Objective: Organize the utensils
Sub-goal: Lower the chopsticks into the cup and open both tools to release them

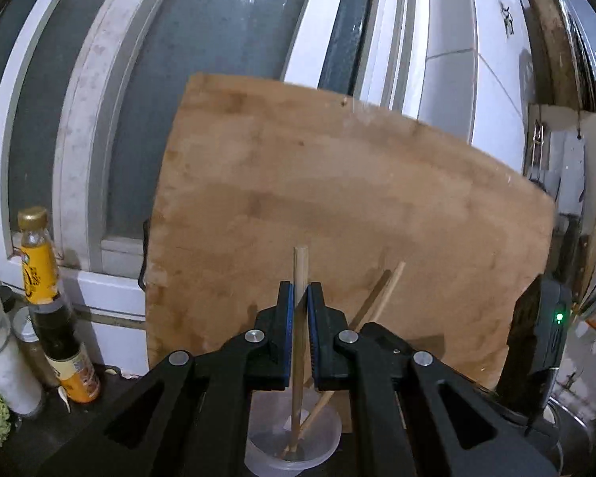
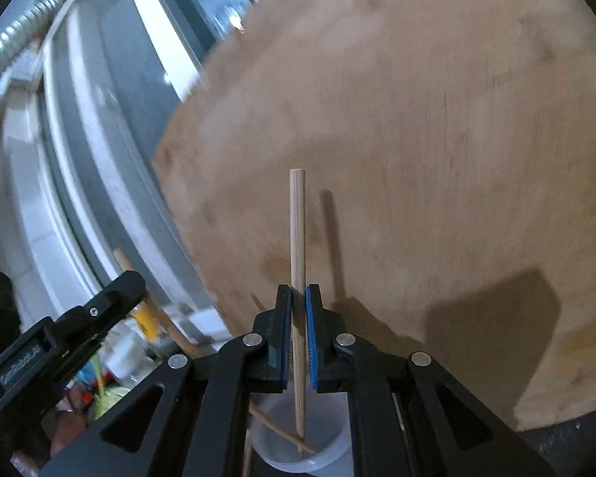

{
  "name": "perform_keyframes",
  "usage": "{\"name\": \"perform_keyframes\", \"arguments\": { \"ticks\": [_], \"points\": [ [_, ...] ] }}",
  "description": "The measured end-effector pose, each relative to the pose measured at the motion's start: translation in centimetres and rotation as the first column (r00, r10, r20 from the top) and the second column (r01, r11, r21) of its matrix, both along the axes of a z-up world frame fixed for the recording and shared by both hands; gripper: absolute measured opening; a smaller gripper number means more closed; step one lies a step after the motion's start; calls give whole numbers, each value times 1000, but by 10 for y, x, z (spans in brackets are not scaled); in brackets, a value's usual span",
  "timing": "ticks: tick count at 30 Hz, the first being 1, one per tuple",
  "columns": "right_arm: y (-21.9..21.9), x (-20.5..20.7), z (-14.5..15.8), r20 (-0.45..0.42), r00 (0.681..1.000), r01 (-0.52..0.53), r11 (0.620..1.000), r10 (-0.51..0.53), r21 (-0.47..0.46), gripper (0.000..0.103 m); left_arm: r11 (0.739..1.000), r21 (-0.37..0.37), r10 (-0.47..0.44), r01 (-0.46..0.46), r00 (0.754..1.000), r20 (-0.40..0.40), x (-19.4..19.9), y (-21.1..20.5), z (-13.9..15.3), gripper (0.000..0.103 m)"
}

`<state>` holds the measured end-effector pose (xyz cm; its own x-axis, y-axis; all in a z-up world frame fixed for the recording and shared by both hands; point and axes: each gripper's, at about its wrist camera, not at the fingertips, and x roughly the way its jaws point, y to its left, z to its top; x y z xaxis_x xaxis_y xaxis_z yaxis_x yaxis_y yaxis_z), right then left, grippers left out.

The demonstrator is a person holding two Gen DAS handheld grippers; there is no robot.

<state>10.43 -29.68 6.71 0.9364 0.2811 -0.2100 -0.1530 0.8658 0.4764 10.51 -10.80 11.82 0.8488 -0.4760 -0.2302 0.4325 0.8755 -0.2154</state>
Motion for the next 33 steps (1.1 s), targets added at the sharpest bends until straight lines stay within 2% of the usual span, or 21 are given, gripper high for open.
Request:
{"name": "perform_keyframes", "arguments": {
  "ticks": [9, 11, 15, 20, 21, 22, 24, 25, 26, 27, 30, 31, 33],
  "points": [
    [3, 22, -18, -147, 988, -45, 999, 44, 1, 8, 1000, -10, 18, -18, 998, -67, 32, 6, -32, 6],
    [5, 24, -21, -159, 986, -42, 999, 40, -9, 8, 999, -31, 19, -22, 996, -83, 37, 12, -38, 7],
    [8, 29, -25, -185, 982, -31, 999, 26, -24, 8, 997, -78, -13, 2, 989, -150, 51, 24, -49, 7],
    [15, 31, -23, -240, 970, 21, 995, -43, -94, 10, 998, -63, -6, -9, 969, -245, 67, 31, -65, 7],
    [18, 30, -24, -248, 968, 19, 994, -46, -110, 13, 998, -63, -8, -8, 968, -252, 68, 32, -66, 7],
    [22, 30, -24, -261, 964, 14, 991, -49, -133, 24, 998, -68, -15, -3, 968, -252, 67, 33, -66, 7],
    [30, 33, -27, -289, 955, 18, 982, -72, -185, 40, 998, -68, -29, 13, 970, -242, 62, 34, -64, 14],
    [33, 36, -28, -299, 951, 17, 979, -78, -201, 45, 998, -56, -33, 20, 973, -227, 56, 34, -61, 28],
    [36, 37, -29, -308, 948, 10, 978, -76, -210, 46, 999, -36, -25, 18, 978, -207, 50, 34, -58, 48],
    [39, 38, -31, -321, 945, -4, 976, -67, -217, 46, 1000, -5, -1, 0, 985, -170, 39, 34, -54, 56],
    [47, 36, -28, -334, 941, -23, 971, -60, -240, 49, 995, 64, 78, -73, 994, -79, 14, 37, -40, 68],
    [51, 33, -26, -330, 941, -19, 965, -71, -263, 51, 990, 82, 121, -116, 991, -64, 7, 42, -37, 77],
    [54, 29, -23, -319, 941, 8, 953, -110, -304, 52, 971, 95, 224, -219, 974, -39, -4, 58, -33, 84]
  ]
}}
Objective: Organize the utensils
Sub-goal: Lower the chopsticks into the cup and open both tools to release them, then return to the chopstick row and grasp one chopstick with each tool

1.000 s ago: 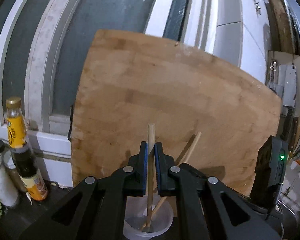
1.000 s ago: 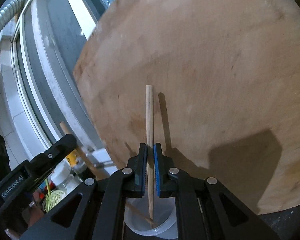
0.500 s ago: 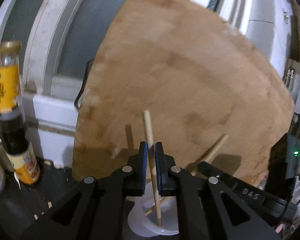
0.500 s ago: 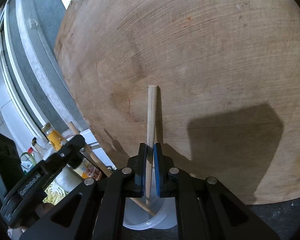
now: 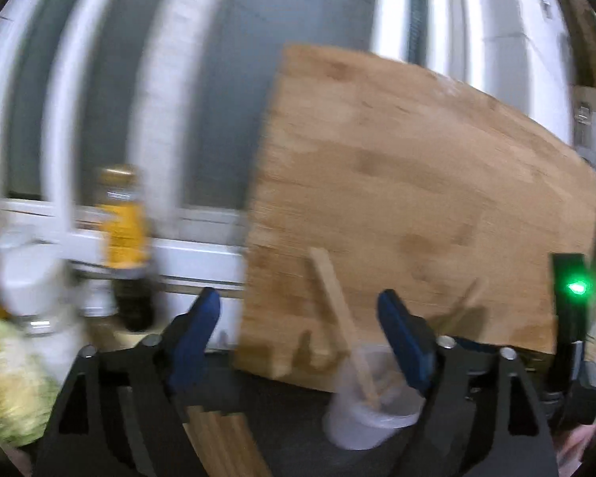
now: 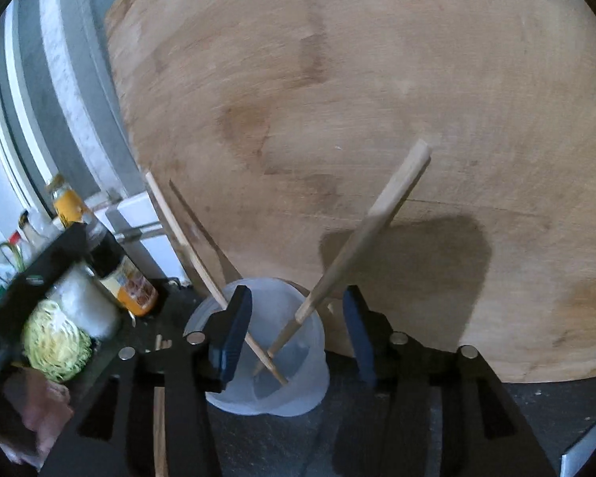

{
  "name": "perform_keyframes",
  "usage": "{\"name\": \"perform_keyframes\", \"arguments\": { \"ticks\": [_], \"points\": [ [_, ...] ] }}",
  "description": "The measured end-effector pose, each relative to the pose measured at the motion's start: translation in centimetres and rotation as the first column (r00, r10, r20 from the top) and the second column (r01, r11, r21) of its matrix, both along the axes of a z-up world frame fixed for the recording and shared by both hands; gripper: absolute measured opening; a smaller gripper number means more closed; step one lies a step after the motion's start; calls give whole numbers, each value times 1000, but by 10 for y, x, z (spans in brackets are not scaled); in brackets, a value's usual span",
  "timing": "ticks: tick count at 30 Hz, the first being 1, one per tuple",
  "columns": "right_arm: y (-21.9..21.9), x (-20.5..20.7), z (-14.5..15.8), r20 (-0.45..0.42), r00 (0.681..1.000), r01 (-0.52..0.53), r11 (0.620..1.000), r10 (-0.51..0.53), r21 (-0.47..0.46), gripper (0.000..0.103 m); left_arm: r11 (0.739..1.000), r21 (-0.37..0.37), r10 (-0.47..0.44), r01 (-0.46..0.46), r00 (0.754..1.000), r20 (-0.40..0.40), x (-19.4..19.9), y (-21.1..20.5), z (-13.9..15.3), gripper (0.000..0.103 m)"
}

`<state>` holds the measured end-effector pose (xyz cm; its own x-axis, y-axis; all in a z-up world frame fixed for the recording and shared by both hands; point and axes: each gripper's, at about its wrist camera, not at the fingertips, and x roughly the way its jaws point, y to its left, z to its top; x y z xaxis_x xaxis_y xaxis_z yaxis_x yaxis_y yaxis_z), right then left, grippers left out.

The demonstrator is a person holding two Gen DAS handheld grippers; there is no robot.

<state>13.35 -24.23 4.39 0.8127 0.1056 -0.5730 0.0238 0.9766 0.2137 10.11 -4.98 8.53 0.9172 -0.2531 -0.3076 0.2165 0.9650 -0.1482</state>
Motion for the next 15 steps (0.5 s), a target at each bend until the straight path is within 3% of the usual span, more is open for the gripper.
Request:
{"name": "perform_keyframes", "arguments": {
  "ticks": [4, 5, 8, 12, 15],
  "points": [
    [7, -8, 7, 43, 999, 19, 999, -17, -35, 55, 994, -11, 113, -113, 992, 61, -16, 44, -3, 102],
    [8, -10, 8, 49, 999, 15, 999, -14, -38, 55, 988, 8, 155, -156, 987, 51, -14, 51, -4, 102],
    [13, -17, 11, 97, 995, 3, 999, 1, -36, 55, 970, 51, 239, -237, 971, -18, -5, 66, -9, 102],
    [20, -32, 20, 215, 976, -12, 999, 22, -47, 55, 972, -10, 231, -235, 963, -141, 10, 88, -19, 102],
    [31, -46, 26, 301, 951, -53, 997, 68, -56, 55, 959, -3, 279, -283, 944, -175, 10, 99, -24, 102]
  ]
}}
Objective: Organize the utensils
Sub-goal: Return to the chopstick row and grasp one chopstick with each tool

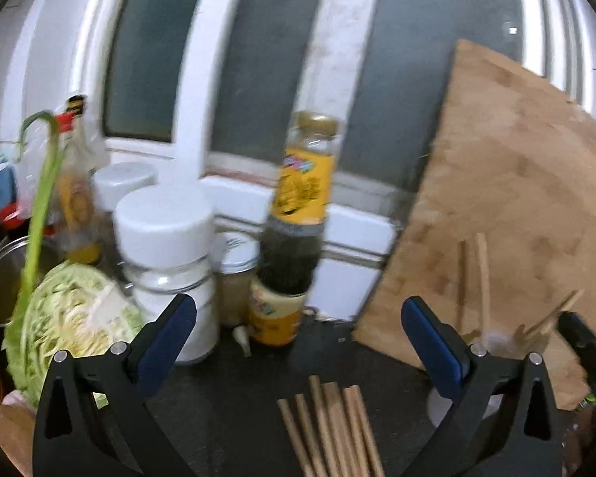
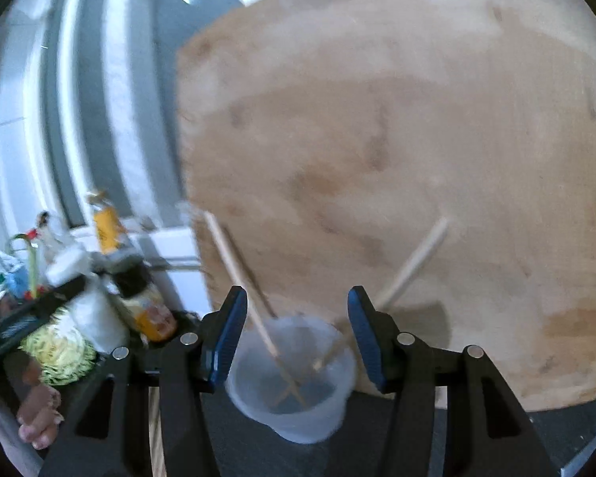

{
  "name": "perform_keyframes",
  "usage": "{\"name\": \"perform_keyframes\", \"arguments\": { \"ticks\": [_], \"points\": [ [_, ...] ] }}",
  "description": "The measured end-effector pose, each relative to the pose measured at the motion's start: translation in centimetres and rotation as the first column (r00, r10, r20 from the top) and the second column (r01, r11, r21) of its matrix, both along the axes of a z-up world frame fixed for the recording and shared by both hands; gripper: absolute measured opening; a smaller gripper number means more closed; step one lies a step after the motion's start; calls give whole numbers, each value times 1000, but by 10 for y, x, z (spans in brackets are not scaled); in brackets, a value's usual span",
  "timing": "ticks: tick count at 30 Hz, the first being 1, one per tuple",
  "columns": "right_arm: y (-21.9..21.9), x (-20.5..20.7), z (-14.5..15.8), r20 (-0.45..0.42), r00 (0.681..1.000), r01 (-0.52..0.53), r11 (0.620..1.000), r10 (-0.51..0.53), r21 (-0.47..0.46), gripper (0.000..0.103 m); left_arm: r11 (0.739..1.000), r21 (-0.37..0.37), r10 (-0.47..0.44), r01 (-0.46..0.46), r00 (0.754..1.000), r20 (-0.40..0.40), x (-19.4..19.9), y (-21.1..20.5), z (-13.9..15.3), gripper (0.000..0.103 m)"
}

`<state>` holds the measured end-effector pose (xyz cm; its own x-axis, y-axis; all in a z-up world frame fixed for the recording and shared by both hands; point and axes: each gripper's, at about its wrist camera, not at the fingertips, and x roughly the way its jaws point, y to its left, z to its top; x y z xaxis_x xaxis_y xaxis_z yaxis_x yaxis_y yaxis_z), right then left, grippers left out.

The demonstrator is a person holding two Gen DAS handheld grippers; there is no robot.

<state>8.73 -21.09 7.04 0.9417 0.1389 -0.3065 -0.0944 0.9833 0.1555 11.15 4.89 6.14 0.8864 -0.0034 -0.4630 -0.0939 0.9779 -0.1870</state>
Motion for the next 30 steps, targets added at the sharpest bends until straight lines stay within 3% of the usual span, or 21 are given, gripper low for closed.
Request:
{"name": "perform_keyframes", "arguments": {
  "ticks": [2, 5, 8, 12, 15, 17, 23, 27, 30],
  "points": [
    [8, -8, 2, 49, 998, -33, 999, 33, 0, 55, 1000, 20, 16, -15, 1000, -25, -2, 3, -5, 102],
    [20, -12, 1, 54, 991, -125, 992, 125, -10, 56, 998, 26, 55, -54, 998, -39, -9, 12, -10, 102],
    [43, -12, -7, 51, 981, -180, 977, 187, -114, 56, 997, 38, 61, -60, 998, -14, -14, 19, -9, 102],
    [68, -8, -21, -34, 960, -281, 949, 280, -145, 56, 997, 19, 71, -70, 994, -86, -2, 26, -18, 102],
    [88, -2, -36, -92, 943, -332, 928, 321, -169, 55, 994, 32, 113, -109, 972, -204, 16, 29, -33, 102],
    [100, 8, -50, -160, 924, -371, 913, 346, -169, 50, 995, 26, 101, -98, 965, -240, 21, 28, -40, 102],
    [108, 40, -90, -363, 862, -407, 910, 353, -80, 36, 999, 22, 54, -50, 961, -272, 25, 21, -45, 101],
    [106, 51, -107, -412, 838, -406, 913, 357, -33, 36, 999, 2, 35, -36, 967, -253, 22, 21, -42, 97],
    [112, 57, -113, -429, 841, -391, 919, 331, -57, 35, 999, 21, 36, -32, 969, -245, 20, 19, -39, 95]
  ]
}}
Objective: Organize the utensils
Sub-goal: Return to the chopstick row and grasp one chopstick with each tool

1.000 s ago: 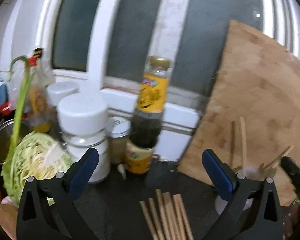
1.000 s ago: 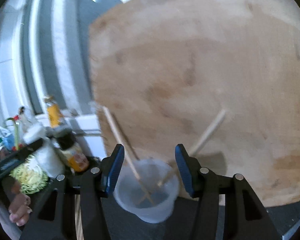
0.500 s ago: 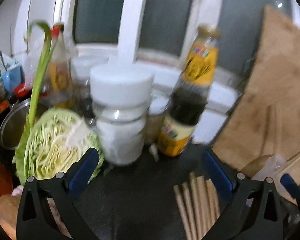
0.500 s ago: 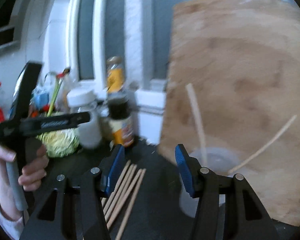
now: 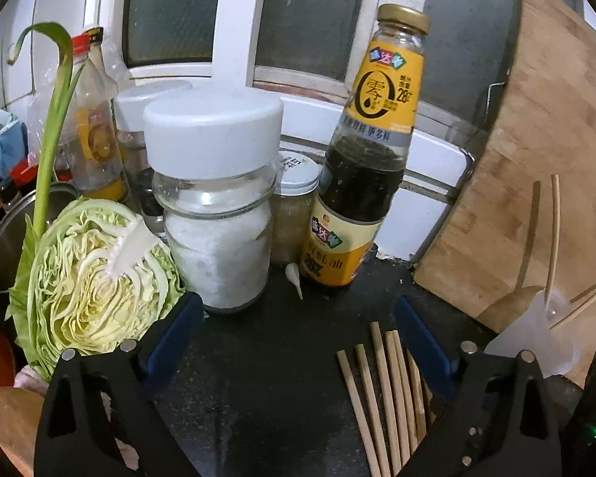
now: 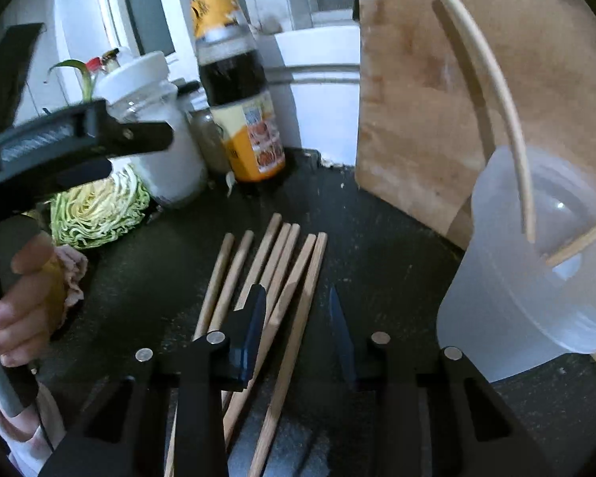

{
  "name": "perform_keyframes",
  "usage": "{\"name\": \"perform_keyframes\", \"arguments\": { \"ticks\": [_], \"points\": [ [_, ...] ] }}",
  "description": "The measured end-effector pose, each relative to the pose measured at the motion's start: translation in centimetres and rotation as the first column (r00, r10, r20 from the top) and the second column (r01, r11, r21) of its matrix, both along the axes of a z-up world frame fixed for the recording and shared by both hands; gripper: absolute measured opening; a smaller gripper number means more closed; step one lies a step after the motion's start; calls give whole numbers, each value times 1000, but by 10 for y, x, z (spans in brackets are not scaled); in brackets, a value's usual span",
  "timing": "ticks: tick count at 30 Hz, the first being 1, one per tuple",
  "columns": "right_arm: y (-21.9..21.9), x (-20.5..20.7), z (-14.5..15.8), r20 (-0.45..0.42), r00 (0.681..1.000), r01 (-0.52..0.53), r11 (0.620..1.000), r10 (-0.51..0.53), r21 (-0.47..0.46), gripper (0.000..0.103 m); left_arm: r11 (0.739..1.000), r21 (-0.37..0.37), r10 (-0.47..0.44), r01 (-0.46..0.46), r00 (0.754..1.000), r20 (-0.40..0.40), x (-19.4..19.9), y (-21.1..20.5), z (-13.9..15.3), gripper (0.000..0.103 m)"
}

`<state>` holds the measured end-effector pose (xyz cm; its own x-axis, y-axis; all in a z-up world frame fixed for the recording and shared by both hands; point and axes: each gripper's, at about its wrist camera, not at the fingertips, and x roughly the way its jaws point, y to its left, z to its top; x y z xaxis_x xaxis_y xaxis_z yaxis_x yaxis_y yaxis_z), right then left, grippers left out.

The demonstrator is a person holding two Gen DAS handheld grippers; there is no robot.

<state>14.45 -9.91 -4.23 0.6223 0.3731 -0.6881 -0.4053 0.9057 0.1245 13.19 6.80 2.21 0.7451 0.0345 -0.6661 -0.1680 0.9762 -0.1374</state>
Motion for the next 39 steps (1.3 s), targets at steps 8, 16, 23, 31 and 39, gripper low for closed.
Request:
{"name": "perform_keyframes", "arguments": {
  "ticks": [8, 16, 23, 31, 39],
  "points": [
    [6, 11, -14, -45, 999, 10, 998, -13, -66, 29, 998, -34, -49, 45, 993, -106, 13, -7, -17, 77],
    [4, 12, -15, -55, 998, 17, 997, -21, -75, 22, 990, -85, -122, 108, 976, -180, 21, -17, -32, 50],
    [2, 11, -14, -33, 997, 63, 992, -67, -108, 13, 980, -101, -197, 174, 935, -295, 33, -37, -55, 30],
    [-6, 8, -10, -39, 994, 98, 990, -103, -106, 13, 974, -133, -218, 184, 922, -319, 35, -36, -61, 20],
    [-6, 6, -9, -43, 994, 99, 989, -104, -109, 13, 970, -135, -238, 204, 913, -330, 39, -42, -66, 20]
  ]
}}
